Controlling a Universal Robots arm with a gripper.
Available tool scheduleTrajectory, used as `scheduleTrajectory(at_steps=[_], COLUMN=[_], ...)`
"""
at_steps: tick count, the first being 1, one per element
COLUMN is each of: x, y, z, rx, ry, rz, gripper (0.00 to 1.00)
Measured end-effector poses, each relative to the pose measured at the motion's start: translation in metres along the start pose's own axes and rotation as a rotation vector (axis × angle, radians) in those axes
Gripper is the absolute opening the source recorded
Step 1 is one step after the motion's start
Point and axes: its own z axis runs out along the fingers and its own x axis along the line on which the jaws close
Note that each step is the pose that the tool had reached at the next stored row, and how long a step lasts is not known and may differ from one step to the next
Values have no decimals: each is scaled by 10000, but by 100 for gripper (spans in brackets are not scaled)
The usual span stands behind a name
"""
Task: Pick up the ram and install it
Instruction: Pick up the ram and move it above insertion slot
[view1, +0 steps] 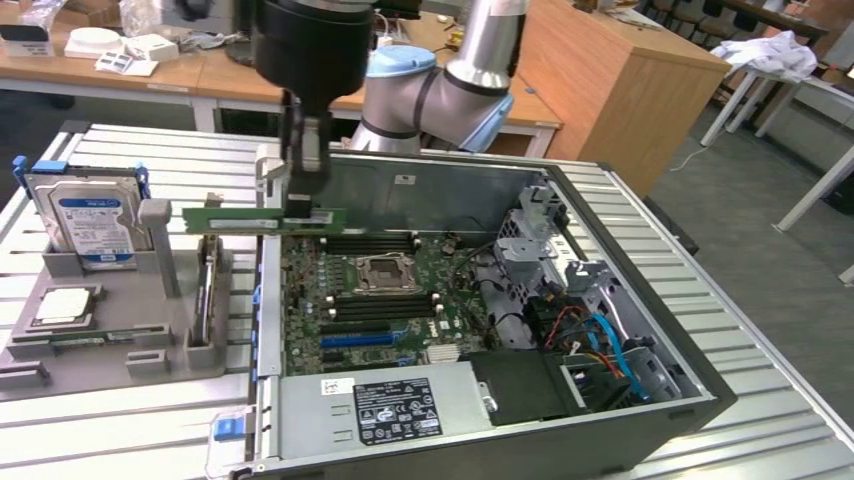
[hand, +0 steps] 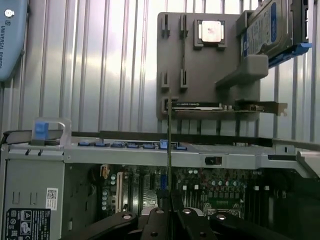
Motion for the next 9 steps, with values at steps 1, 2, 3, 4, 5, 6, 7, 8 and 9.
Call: scheduleTrajectory(at_steps=[1, 2, 3, 4, 5, 6, 7, 8, 9], x=[1, 2, 4, 5, 6, 6, 8, 9, 10], y=[-33, -66, -99, -131, -162, -193, -226, -263, -297], z=[-2, -3, -4, -6, -7, -8, -9, -11, -12], rx=[-1, -1, -1, -2, -2, -2, -2, -2, -3], ry=[1, 1, 1, 1, 1, 1, 1, 1, 0], rz=[-1, -1, -2, -3, -1, 0, -1, -1, -3], gripper=[13, 13, 13, 13, 13, 13, 13, 13, 13])
